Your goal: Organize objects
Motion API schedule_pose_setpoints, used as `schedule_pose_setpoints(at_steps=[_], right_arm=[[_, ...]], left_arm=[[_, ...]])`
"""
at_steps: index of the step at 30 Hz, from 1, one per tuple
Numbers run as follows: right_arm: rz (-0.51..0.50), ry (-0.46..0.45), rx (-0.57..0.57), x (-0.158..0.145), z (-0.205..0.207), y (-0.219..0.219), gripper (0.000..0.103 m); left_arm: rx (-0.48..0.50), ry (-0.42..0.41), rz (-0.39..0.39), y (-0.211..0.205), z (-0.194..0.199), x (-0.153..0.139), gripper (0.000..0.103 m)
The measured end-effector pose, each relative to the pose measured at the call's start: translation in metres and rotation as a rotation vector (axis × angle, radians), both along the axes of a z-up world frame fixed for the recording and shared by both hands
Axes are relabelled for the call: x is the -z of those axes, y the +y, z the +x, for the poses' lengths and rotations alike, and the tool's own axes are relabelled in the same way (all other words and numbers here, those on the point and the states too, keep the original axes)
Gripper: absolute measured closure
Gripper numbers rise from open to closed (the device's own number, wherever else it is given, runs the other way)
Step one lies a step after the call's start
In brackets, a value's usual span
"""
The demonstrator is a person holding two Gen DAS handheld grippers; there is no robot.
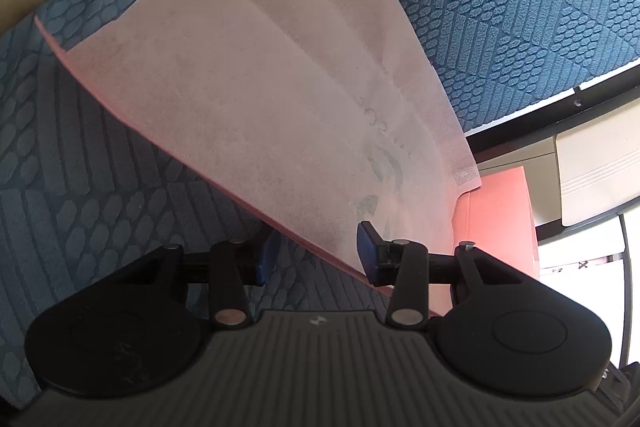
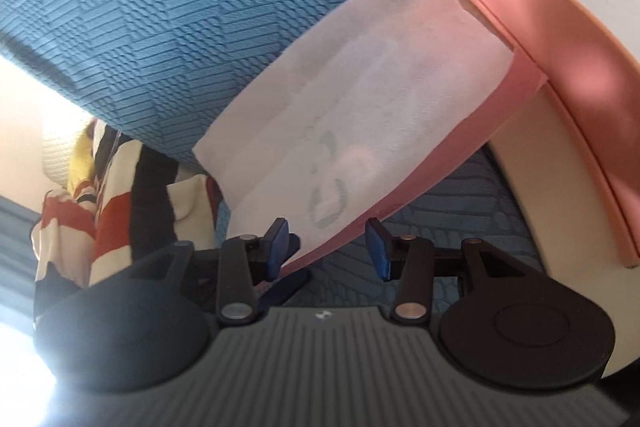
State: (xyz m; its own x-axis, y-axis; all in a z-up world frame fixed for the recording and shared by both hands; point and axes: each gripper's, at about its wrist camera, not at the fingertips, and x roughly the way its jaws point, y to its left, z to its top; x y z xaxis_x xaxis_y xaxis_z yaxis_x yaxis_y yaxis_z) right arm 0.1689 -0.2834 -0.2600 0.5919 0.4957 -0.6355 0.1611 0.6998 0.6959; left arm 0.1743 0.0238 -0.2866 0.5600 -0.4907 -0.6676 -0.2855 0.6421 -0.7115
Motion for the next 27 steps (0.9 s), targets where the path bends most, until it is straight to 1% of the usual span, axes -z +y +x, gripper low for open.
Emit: schedule_pose_setpoints(at_steps=[1,3,4,8,10,11,12,16,18,21,23,27], right_arm=[[-0.013,-0.006,0.001,-0.001,0.002,0.003,0.060],[-0.048,-0.006,0.004,-0.001,0.006,0.006,0.068],[-0.065,-0.001,0.004,0.001,0.009,0.007,0.070],[-0.095,0.019,0.035,0.008,0.020,0.006,0.073],[-0.099,0.025,0.051,0.012,0.024,0.006,0.076],[-0.109,0.028,0.055,0.013,0.026,0.007,0.081],[-0.127,0.034,0.057,0.015,0.028,0.009,0.083],[-0.153,0.068,0.070,0.026,0.034,0.014,0.083],[-0.162,0.076,0.074,0.028,0.035,0.016,0.083],[-0.168,0.084,0.077,0.030,0.036,0.016,0.083],[-0.176,0.094,0.077,0.032,0.038,0.016,0.086],[-0.178,0.102,0.073,0.034,0.038,0.016,0.086]], left_arm=[[0.001,0.002,-0.001,0.000,0.001,0.000,0.055],[0.004,0.007,0.000,-0.001,0.002,-0.002,0.055],[0.006,0.009,0.001,-0.001,0.003,-0.003,0.055],[0.018,0.015,0.001,0.003,0.002,-0.004,0.055],[0.016,0.022,-0.005,0.003,0.001,-0.004,0.055],[0.016,0.026,-0.007,0.003,0.002,-0.004,0.055],[0.018,0.027,-0.002,0.003,0.002,-0.005,0.055],[0.023,0.019,0.021,0.002,0.002,-0.013,0.055],[0.019,0.003,0.023,0.004,0.003,-0.019,0.055],[0.015,-0.024,0.050,0.010,0.001,-0.033,0.055],[0.016,-0.035,0.049,0.014,0.000,-0.040,0.055],[0.003,-0.037,0.058,0.022,-0.003,-0.051,0.055]])
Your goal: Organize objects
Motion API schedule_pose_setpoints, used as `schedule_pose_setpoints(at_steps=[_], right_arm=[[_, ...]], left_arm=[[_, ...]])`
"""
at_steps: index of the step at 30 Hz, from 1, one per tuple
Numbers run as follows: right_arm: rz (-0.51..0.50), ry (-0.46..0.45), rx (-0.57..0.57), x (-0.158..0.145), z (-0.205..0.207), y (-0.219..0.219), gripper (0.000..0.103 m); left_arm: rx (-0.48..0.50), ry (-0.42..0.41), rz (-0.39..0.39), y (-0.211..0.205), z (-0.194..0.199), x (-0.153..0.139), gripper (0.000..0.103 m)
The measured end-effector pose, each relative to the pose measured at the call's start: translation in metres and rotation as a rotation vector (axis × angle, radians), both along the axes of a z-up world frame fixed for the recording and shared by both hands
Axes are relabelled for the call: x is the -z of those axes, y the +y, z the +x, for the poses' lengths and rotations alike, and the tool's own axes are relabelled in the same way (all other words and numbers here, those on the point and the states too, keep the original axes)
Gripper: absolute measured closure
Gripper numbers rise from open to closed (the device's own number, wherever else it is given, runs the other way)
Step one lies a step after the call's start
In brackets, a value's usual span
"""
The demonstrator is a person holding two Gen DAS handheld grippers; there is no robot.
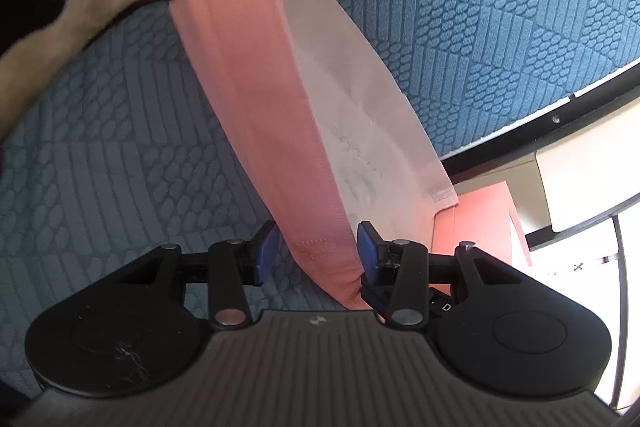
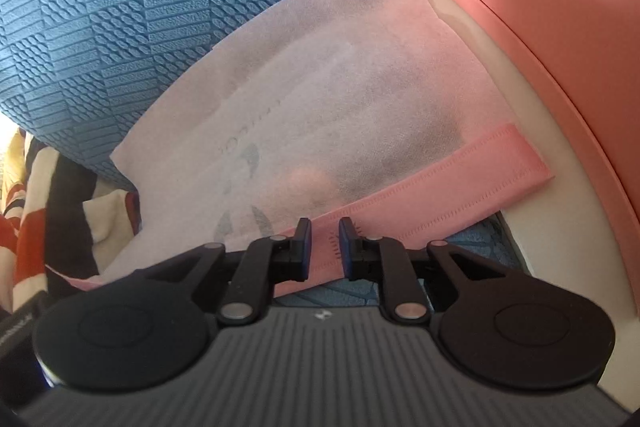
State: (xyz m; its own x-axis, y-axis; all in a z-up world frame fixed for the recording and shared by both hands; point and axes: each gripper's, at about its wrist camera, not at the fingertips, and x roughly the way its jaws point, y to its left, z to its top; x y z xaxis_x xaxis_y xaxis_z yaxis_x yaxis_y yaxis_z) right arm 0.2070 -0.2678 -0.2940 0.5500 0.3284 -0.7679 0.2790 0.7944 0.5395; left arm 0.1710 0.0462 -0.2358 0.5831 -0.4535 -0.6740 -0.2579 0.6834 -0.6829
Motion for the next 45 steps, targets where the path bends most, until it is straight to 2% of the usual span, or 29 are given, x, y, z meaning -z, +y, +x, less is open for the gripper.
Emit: schedule_pose_setpoints(at_steps=[7,10,12,14,20,23,25,27,28,33,36,39,45], right_arm=[[-0.015,0.007,-0.009,0.000,0.003,0.001,0.086],[-0.014,0.010,-0.007,0.001,0.003,0.002,0.086],[-0.020,0.009,-0.009,0.000,0.003,0.002,0.086],[-0.020,0.009,-0.007,0.000,0.002,0.002,0.086],[-0.014,-0.006,0.015,-0.003,-0.003,-0.001,0.082],[-0.092,-0.081,0.034,-0.021,-0.010,-0.001,0.080],[-0.041,-0.112,0.048,-0.030,-0.013,-0.007,0.073],[0.064,-0.113,0.080,-0.031,-0.018,-0.018,0.056],[0.100,-0.110,0.093,-0.031,-0.020,-0.023,0.054],[0.181,-0.036,0.108,-0.022,-0.037,-0.025,0.054],[0.181,0.013,0.103,-0.015,-0.042,-0.019,0.054],[0.160,0.057,0.154,-0.004,-0.037,-0.019,0.054],[0.110,-0.003,0.188,0.000,-0.028,-0.008,0.054]], left_arm=[[-0.007,-0.040,0.083,0.011,-0.005,-0.016,0.055],[0.041,-0.037,0.114,0.000,0.005,-0.013,0.055],[0.081,-0.047,0.168,-0.010,0.011,-0.012,0.055],[0.105,-0.051,0.219,-0.019,0.017,-0.007,0.055],[0.119,0.001,0.248,-0.031,0.026,0.021,0.055],[0.122,-0.017,0.270,-0.037,0.025,0.024,0.056],[0.116,-0.017,0.262,-0.036,0.024,0.025,0.056],[0.106,-0.016,0.249,-0.034,0.021,0.026,0.056],[0.107,-0.015,0.248,-0.035,0.021,0.026,0.056],[0.105,-0.008,0.249,-0.036,0.025,0.027,0.056],[0.103,-0.003,0.243,-0.034,0.025,0.026,0.056],[0.090,-0.002,0.233,-0.033,0.024,0.027,0.056],[0.081,-0.002,0.220,-0.032,0.026,0.029,0.056]])
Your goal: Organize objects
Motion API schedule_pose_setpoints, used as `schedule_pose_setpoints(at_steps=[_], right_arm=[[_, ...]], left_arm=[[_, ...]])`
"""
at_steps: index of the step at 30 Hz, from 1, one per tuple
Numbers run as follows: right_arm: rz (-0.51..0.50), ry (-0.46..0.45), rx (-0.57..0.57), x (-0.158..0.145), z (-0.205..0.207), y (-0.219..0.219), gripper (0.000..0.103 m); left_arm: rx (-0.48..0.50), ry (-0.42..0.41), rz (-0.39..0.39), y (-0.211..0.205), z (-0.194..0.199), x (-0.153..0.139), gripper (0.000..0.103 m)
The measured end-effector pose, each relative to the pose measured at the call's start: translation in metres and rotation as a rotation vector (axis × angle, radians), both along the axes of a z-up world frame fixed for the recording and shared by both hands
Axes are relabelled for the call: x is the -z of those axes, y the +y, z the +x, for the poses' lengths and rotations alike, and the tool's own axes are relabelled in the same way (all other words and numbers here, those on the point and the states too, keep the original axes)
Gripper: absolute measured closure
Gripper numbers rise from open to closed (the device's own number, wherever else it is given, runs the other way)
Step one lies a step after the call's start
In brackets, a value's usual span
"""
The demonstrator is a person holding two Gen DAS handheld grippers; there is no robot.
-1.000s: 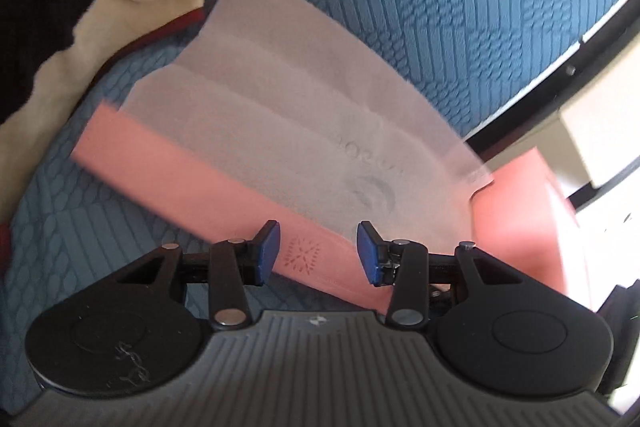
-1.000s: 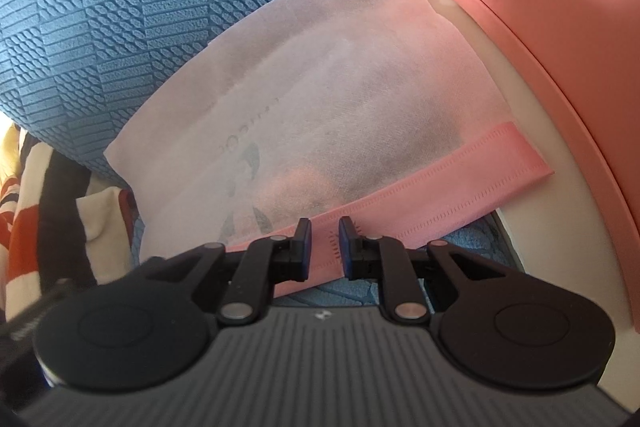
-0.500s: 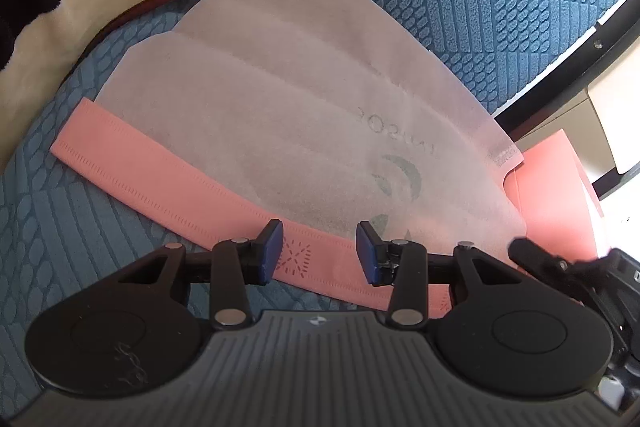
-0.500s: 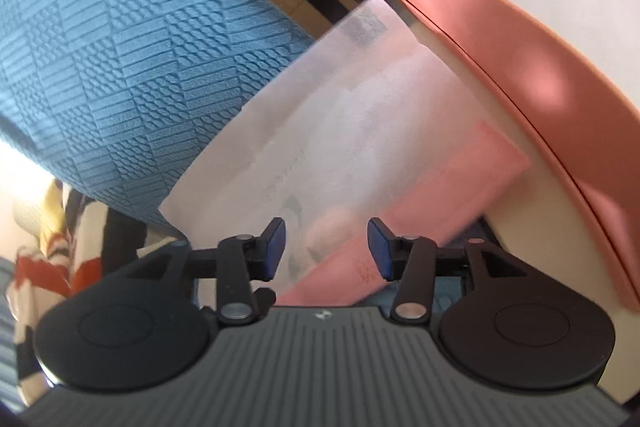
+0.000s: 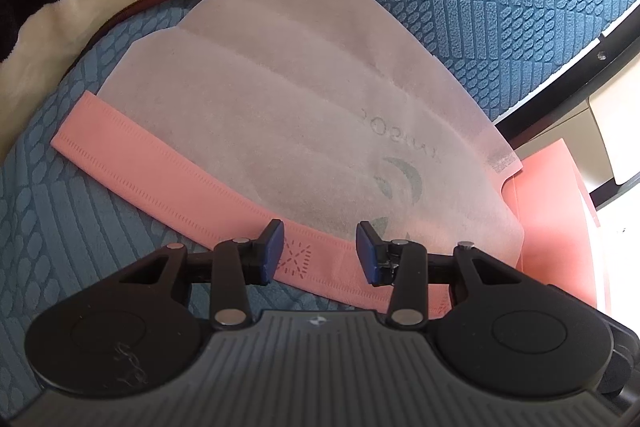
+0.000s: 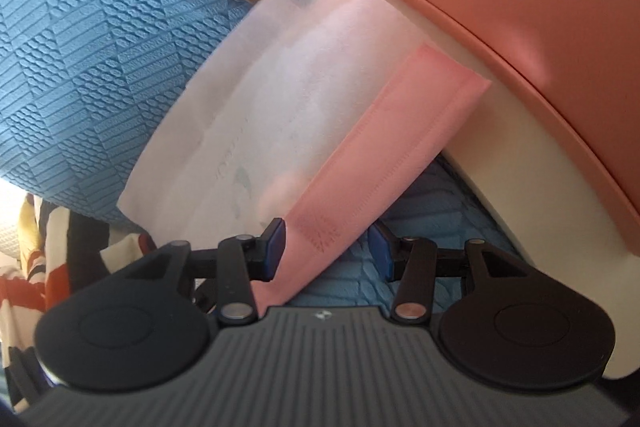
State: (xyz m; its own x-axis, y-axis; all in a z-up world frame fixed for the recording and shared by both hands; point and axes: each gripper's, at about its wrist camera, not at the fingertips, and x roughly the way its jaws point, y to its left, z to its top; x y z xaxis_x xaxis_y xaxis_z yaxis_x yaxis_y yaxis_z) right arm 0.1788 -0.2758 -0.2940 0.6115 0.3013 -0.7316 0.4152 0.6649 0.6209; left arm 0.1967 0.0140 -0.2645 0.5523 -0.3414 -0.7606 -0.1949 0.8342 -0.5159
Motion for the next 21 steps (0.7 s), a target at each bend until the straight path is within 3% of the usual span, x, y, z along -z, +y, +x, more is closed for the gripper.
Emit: schedule_pose_setpoints(at_steps=[5,8,13,21], right_arm=[[0.054,-0.076,-0.036,0.000,-0.003,0.009,0.058],[0.031,-0.082,-0.066,0.001,0.001,0.021,0.063],[-0.005,-0.070,-0.065,0.000,0.003,0.027,0.089],[-0.001,-0.098,-0.097,-0.006,0.002,0.025,0.095]], left_arm=[[-0.013,0.003,-0.015,0.002,0.000,0.001,0.056],[-0.018,0.005,-0.023,0.002,0.001,0.000,0.056],[-0.024,0.019,-0.048,0.005,0.002,0.000,0.056],[-0.036,-0.006,-0.180,0.017,-0.009,-0.017,0.056]])
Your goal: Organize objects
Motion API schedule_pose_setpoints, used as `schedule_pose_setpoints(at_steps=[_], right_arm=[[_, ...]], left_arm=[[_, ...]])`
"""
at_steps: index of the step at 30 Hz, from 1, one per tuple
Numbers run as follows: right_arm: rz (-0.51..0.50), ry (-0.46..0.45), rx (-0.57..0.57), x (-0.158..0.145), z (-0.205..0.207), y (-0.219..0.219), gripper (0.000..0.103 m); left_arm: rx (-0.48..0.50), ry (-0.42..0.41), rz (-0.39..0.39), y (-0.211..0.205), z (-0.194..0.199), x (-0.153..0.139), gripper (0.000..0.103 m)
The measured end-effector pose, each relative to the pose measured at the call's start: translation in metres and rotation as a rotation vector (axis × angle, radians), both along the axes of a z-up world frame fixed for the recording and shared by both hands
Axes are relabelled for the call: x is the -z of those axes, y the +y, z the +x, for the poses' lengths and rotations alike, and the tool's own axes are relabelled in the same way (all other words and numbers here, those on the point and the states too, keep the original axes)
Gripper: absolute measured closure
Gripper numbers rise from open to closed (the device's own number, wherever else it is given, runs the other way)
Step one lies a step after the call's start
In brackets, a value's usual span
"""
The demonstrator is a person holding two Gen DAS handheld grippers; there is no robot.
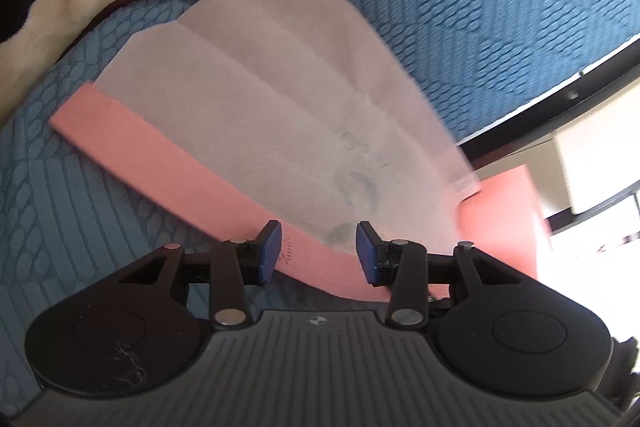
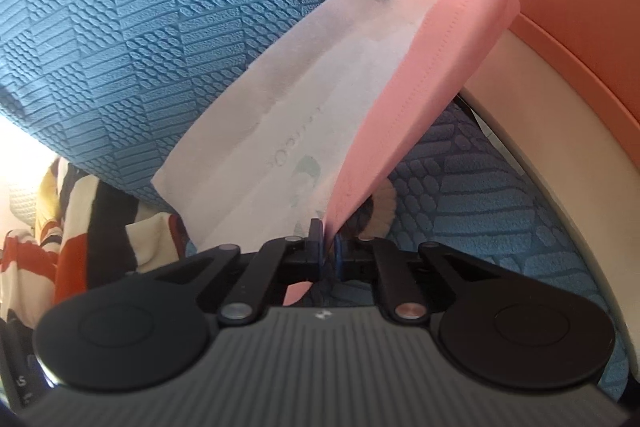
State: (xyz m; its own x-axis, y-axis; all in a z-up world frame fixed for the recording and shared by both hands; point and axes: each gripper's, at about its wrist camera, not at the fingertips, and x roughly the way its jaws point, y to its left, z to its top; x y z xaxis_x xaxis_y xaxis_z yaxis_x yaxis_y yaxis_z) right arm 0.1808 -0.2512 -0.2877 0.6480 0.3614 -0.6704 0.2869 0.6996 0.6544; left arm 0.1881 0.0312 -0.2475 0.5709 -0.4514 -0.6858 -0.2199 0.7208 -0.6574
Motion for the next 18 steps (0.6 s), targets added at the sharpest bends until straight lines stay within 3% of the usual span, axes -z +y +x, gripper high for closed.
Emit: schedule_pose_setpoints(at_steps=[7,18], right_arm=[[0.073,0.032,-0.009,-0.001,-0.026,-0.007,0.096],[0.125,0.019,-0.002,-0.014,-0.076,-0.015,0.098]], left_arm=[[0.023,-0.033,-0.121,0.007,-0.042,-0.019,0.055],[-0.018,0.035,-0.280,0.014,-0.096,-0.010,0.051]])
